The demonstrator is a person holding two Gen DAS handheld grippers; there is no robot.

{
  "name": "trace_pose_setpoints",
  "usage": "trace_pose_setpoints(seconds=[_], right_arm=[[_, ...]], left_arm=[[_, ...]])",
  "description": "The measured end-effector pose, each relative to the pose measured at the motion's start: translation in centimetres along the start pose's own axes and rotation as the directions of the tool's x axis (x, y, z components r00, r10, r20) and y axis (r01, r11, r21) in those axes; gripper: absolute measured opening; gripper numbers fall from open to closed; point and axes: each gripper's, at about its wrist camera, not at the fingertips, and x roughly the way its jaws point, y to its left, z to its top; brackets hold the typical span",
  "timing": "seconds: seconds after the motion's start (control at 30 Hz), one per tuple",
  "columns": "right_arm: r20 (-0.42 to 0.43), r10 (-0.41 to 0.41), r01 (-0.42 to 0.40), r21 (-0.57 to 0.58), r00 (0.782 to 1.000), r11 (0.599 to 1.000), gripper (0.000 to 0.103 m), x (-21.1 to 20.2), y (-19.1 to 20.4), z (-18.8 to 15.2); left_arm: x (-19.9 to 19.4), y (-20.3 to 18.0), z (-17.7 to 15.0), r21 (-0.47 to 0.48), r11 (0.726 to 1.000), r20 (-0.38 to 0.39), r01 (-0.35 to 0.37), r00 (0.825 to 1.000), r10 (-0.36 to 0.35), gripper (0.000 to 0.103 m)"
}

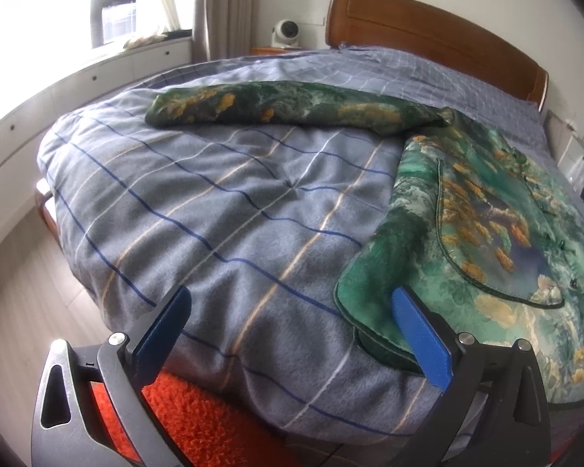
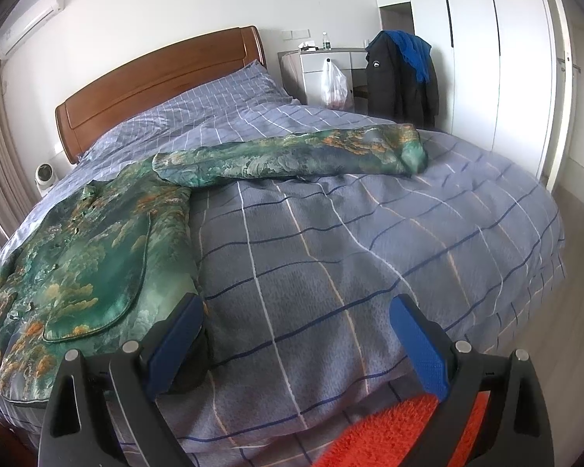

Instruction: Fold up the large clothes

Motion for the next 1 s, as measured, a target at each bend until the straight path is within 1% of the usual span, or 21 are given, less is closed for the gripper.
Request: trace_pose_setpoints(seconds=[0.1,0.17,0.23,0.3,0.33,0.37,0.4,0.43,0.47,0.5,0.53,0.57,0.6,0.67,0.7,0.8,0.87,0.97,1.0], right_arm=[[-0.005,-0.002,0.002,0.0,1.0,1.0,0.096,0.1,0.0,0.0],[-0.005,0.003,-0.003,0.0,1.0,1.0,0.096,0.2,0.0,0.0],[-0.013,0.022,-0.022,0.003,1.0,1.0,0.096,0.2,-0.1,0.1],[-0.037,0.07,-0.069,0.024,0.997,0.997,0.096,0.2,-0.5,0.6],[-0.038,0.111,-0.109,0.052,0.993,0.993,0.096,0.1,-1.1,1.2],[-0.023,0.173,-0.17,0.094,0.985,0.981,0.096,-0.1,-2.1,2.1],[-0.01,0.232,-0.229,0.135,0.973,0.964,0.096,0.1,-3.3,3.4],[-0.009,0.267,-0.261,0.168,0.964,0.951,0.096,0.5,-4.2,4.6],[-0.008,0.299,-0.29,0.223,0.954,0.931,0.096,1.3,-5.9,6.6],[-0.008,0.318,-0.304,0.271,0.948,0.913,0.096,2.0,-7.2,8.0],[-0.018,0.353,-0.327,0.339,0.935,0.882,0.096,3.3,-8.9,9.6],[-0.018,0.397,-0.351,0.432,0.918,0.831,0.096,5.1,-11.0,11.2],[-0.01,0.425,-0.361,0.509,0.905,0.781,0.096,6.7,-12.8,12.3],[-0.014,0.461,-0.357,0.612,0.887,0.706,0.095,9.8,-15.3,13.5],[-0.024,0.465,-0.343,0.643,0.885,0.685,0.094,11.1,-16.1,13.8],[-0.039,0.434,-0.27,0.731,0.9,0.627,0.091,14.7,-18.5,13.8],[-0.049,0.396,-0.221,0.764,0.917,0.607,0.089,16.4,-19.6,13.4],[-0.06,0.366,-0.179,0.79,0.929,0.586,0.082,18.9,-20.3,13.1],[-0.054,0.36,-0.18,0.791,0.931,0.584,0.077,19.3,-20.3,13.2]], left_arm=[[-0.2,-0.2,0.2,0.013,1.0,0.002,-0.008,1.0,0.008,0.103],[-0.4,-0.6,0.2,0.043,0.999,0.006,-0.012,1.0,0.011,0.103],[-1.0,-0.8,0.2,0.061,0.998,0.039,-0.02,0.999,0.018,0.103],[-1.6,-0.6,0.3,0.052,0.999,0.067,0.002,0.998,-0.006,0.103],[-1.6,-0.4,0.3,0.046,0.999,0.069,0.015,0.997,-0.018,0.103],[-1.7,-0.2,0.4,0.037,0.999,0.07,0.024,0.997,-0.027,0.103],[-1.7,0.0,0.5,0.025,0.999,0.07,0.031,0.997,-0.033,0.103],[-1.6,0.2,0.5,0.018,0.999,0.069,0.035,0.997,-0.036,0.103],[-1.6,0.4,0.6,0.008,0.999,0.067,0.036,0.997,-0.037,0.103],[-1.5,0.5,0.7,-0.002,0.999,0.065,0.034,0.997,-0.033,0.103],[-1.5,0.6,0.7,-0.011,1.0,0.063,0.029,0.998,-0.029,0.102],[-1.5,0.8,0.7,-0.023,0.999,0.064,0.026,0.998,-0.024,0.102],[-1.5,0.9,0.8,-0.035,0.999,0.066,0.022,0.998,-0.02,0.102],[-1.6,1.2,0.7,-0.05,0.999,0.071,0.015,0.997,-0.011,0.102],[-1.7,1.2,0.7,-0.055,0.998,0.073,0.01,0.997,-0.006,0.102],[-1.7,1.3,0.7,-0.063,0.998,0.07,-0.002,0.998,0.007,0.102],[-1.3,1.5,0.7,-0.069,0.998,0.059,-0.014,0.998,0.019,0.102],[-1.0,1.3,0.6,-0.066,0.997,0.042,-0.028,0.999,0.031,0.102],[-0.9,1.2,0.6,-0.061,0.998,0.04,-0.033,0.999,0.036,0.102]])
